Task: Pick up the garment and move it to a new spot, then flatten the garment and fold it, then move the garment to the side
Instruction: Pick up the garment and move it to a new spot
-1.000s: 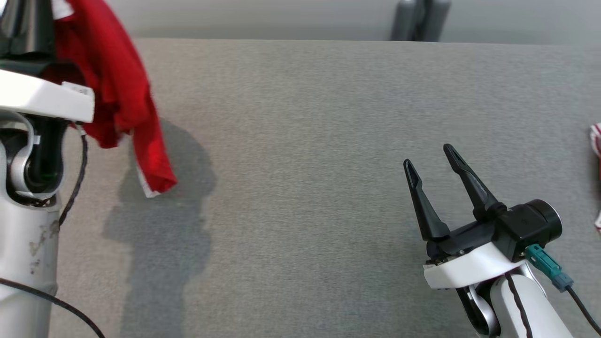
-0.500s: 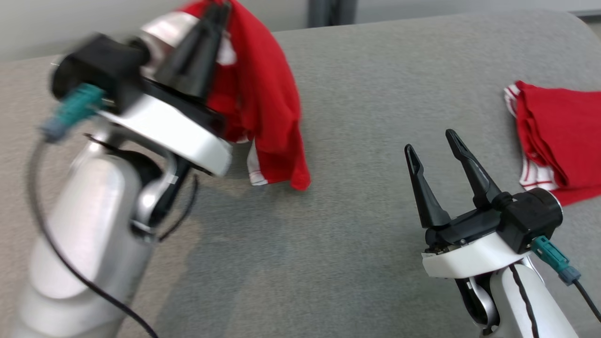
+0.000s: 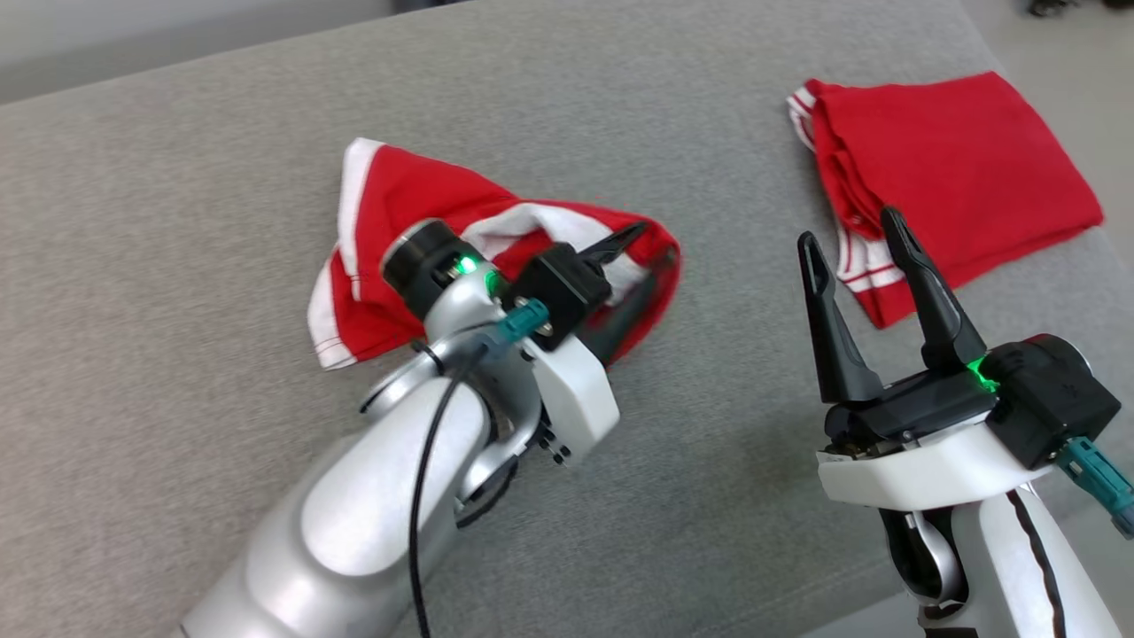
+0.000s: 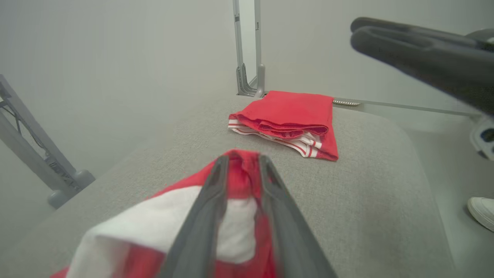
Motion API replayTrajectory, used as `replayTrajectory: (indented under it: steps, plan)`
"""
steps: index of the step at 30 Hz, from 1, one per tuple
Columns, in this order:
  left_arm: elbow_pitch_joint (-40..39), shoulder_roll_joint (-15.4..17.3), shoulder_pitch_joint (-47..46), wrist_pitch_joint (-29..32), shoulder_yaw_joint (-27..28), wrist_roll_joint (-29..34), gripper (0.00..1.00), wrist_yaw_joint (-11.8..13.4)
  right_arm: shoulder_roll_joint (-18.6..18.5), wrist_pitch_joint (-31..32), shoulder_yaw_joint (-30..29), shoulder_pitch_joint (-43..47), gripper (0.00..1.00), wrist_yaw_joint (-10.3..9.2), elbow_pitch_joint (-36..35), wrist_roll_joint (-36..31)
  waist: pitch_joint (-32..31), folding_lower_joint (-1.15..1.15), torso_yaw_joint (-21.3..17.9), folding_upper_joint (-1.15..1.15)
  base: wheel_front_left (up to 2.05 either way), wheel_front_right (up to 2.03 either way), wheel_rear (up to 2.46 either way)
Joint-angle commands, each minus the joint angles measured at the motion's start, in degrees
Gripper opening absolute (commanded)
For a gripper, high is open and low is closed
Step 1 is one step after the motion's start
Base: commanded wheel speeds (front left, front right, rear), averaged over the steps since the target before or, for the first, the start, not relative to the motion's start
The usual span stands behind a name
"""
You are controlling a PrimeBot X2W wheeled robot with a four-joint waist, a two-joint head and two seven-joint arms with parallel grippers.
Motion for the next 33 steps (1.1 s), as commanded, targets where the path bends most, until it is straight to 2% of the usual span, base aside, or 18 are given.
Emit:
replayTrajectory:
  steps: [1, 6, 11, 17, 24, 29, 33]
  plan:
    - [1.5, -0.35, -0.17, -0.72, -1.15, -0.43, 1.0, -0.53, -0.14, -0.14, -0.47, 0.68, 1.0, -0.02, -0.49, 0.51, 0.84, 0.0, -2.05, 0.0, 0.0, 0.0, 0.0]
    - [3.53, -1.07, 0.05, -3.06, -3.61, -1.22, 1.0, -1.26, -0.14, -0.14, -1.34, 1.61, 1.0, -0.02, -0.72, 0.32, -0.12, 0.0, -1.42, 0.0, 0.0, 0.0, 0.0]
    - [3.35, -0.8, 0.53, -5.56, -2.72, -2.21, 1.0, -0.9, -0.16, -0.14, -1.12, 1.91, 1.0, -0.02, -0.5, -0.43, -1.79, 0.0, 0.79, 0.0, 0.0, 0.0, 0.0]
    - [1.02, 1.83, 2.62, -9.94, 1.18, -3.36, 1.0, 2.06, -0.17, -0.14, -0.54, 2.92, 1.0, -0.02, 0.33, -2.09, -4.97, 0.0, 5.58, 0.0, 0.0, 0.0, 0.0]
    - [-1.05, 7.81, 8.9, -15.57, 7.09, -4.89, 1.0, 6.36, -0.19, -0.12, 0.41, 4.61, 1.0, -0.03, 2.99, -3.36, -8.53, 0.0, 11.28, 0.0, 0.0, 0.0, 0.0]
    - [-0.74, 9.1, 15.04, -18.11, 10.73, -6.67, 1.0, 8.87, -0.79, -0.12, -0.7, 6.2, 1.0, -0.03, 5.2, -4.4, -10.8, 0.0, 15.6, 0.0, 0.0, 0.0, 0.0]
    - [-0.38, 8.33, 20.75, -18.95, 13.2, -7.26, 1.0, 10.37, -0.96, -0.12, -2.59, 8.11, 1.0, -0.02, 6.53, -4.65, -12.83, 0.0, 18.8, 0.0, 0.0, 0.0, 0.0]
